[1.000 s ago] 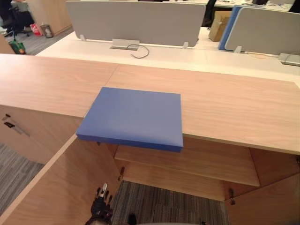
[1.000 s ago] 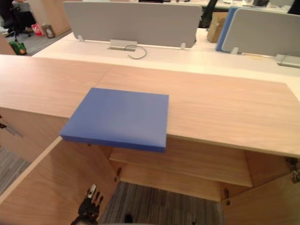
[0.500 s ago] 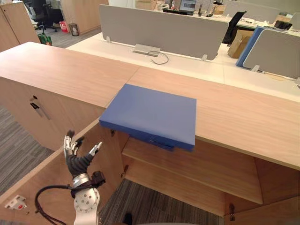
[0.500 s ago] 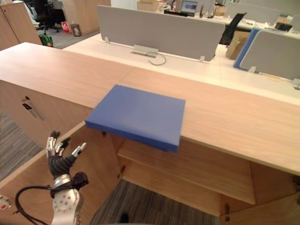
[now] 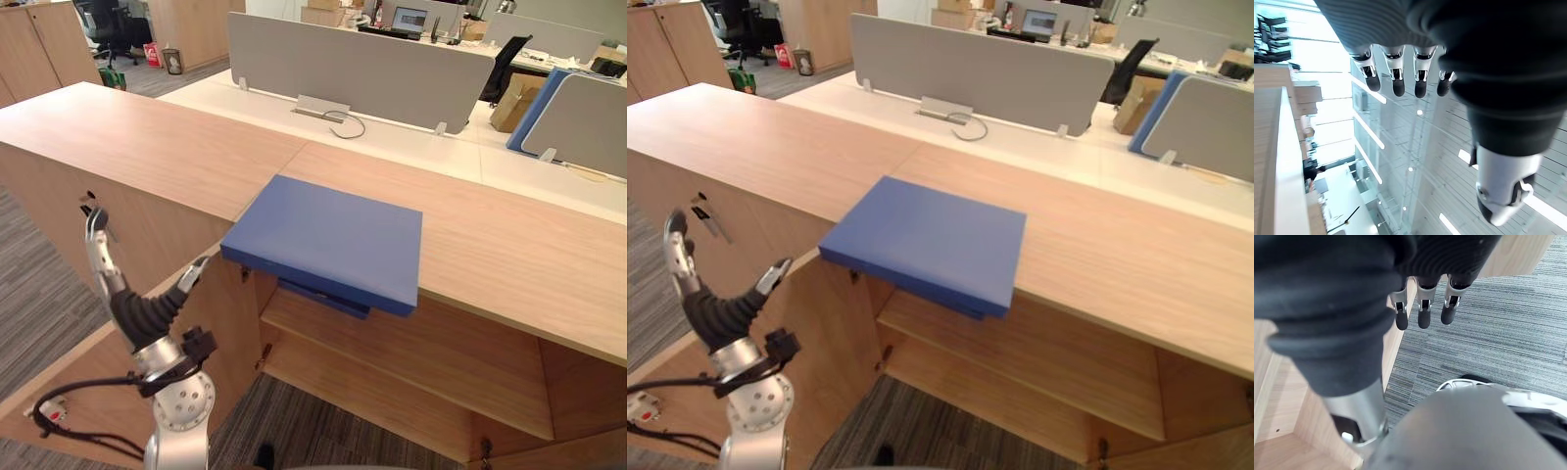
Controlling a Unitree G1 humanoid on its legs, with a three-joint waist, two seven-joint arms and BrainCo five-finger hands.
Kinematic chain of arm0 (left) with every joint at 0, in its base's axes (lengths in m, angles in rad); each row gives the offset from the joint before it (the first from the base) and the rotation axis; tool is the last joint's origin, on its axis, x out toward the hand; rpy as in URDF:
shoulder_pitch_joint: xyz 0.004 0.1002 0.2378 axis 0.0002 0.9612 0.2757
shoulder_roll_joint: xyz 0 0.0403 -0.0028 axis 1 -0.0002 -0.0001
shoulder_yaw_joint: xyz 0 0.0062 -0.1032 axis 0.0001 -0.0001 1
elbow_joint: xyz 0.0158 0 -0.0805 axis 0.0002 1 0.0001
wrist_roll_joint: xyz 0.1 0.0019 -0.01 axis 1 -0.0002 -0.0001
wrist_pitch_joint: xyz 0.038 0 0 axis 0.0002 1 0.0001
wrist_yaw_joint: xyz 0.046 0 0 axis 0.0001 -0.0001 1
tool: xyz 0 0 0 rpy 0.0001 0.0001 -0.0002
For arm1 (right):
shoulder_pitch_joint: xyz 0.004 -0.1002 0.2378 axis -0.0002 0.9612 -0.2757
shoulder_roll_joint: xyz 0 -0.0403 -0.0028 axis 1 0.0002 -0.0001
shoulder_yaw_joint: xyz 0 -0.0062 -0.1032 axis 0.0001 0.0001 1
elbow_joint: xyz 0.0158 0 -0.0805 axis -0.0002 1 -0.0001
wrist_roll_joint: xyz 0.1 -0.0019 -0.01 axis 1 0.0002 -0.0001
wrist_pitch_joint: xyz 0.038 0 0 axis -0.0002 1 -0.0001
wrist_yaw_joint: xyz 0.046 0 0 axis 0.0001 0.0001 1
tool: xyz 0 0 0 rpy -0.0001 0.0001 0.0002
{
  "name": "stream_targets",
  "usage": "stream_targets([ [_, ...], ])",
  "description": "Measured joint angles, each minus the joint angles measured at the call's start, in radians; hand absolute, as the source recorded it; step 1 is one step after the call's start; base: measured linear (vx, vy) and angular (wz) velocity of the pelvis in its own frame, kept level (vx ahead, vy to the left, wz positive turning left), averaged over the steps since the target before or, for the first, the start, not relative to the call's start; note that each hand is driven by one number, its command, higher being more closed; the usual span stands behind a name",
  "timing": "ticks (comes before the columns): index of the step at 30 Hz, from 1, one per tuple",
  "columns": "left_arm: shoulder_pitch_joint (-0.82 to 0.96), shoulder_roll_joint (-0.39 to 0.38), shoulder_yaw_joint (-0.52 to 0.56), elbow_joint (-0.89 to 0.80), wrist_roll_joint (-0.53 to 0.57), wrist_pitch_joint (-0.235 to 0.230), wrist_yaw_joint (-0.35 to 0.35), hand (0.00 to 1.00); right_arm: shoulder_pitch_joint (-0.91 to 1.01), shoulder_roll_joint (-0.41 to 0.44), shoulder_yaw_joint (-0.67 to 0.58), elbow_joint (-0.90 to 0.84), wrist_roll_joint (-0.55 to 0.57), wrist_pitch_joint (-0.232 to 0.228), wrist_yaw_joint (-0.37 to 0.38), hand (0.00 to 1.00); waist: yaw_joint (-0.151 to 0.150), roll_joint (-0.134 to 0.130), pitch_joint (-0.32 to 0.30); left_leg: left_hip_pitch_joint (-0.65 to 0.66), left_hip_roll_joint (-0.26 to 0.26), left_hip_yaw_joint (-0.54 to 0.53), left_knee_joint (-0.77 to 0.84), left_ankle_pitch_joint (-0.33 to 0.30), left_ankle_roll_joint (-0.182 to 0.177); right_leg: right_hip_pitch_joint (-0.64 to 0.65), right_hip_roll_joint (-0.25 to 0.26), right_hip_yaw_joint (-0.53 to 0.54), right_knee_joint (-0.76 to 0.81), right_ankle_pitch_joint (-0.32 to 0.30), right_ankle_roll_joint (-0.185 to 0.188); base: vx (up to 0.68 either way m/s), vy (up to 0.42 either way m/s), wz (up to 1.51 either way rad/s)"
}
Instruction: Walk over to the cabinet, pick up the folder, carry it to the office cabinet, place the folder inside the office cabinet, then close the office cabinet door
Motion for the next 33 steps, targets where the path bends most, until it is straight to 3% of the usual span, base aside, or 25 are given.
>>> stream_targets([
  [7, -0.056, 0.208, -0.111, 0.000, 0.222, 0.018, 0.010, 0.00, -0.014, -0.004, 0.000, 0.042, -0.001, -0.031, 0.003, 0.00, -0.014, 0.002, -0.007, 0.001, 0.016, 0.028, 0.000, 0.001, -0.001, -0.016, 0.011, 0.033, 0.001, 0.005, -0.008, -0.01, 0.006, -0.13],
  [13, -0.080, 0.325, -0.133, 0.022, 0.304, -0.004, -0.030, 0.00, -0.015, -0.010, 0.000, 0.052, -0.003, -0.041, 0.016, 0.00, -0.025, 0.006, -0.021, 0.006, 0.027, 0.052, 0.000, 0.001, -0.002, -0.027, 0.016, 0.063, 0.008, 0.009, -0.014, -0.01, 0.001, -0.14],
  [24, -0.094, 0.424, -0.135, 0.043, 0.332, -0.075, -0.104, 0.00, -0.015, -0.020, -0.010, 0.061, -0.021, -0.060, 0.033, 0.00, -0.029, 0.017, -0.028, 0.018, 0.029, 0.068, 0.000, -0.003, -0.006, -0.030, 0.015, 0.084, 0.015, 0.008, -0.016, -0.02, 0.008, -0.04],
  [29, -0.094, 0.430, -0.135, 0.050, 0.332, -0.088, -0.127, 0.00, -0.015, -0.020, -0.011, 0.061, -0.037, -0.060, 0.034, 0.00, -0.030, 0.018, -0.028, 0.020, 0.030, 0.076, 0.000, -0.003, -0.006, -0.031, 0.015, 0.087, 0.016, 0.009, -0.015, 0.00, 0.002, -0.01],
  [33, -0.094, 0.469, -0.135, 0.146, 0.332, -0.102, -0.146, 0.00, -0.016, -0.026, -0.011, 0.055, -0.038, -0.059, 0.039, 0.00, -0.032, 0.030, -0.023, 0.038, 0.031, 0.079, 0.000, -0.010, -0.007, -0.014, 0.017, 0.093, 0.012, 0.005, -0.020, -0.01, -0.004, -0.04],
])
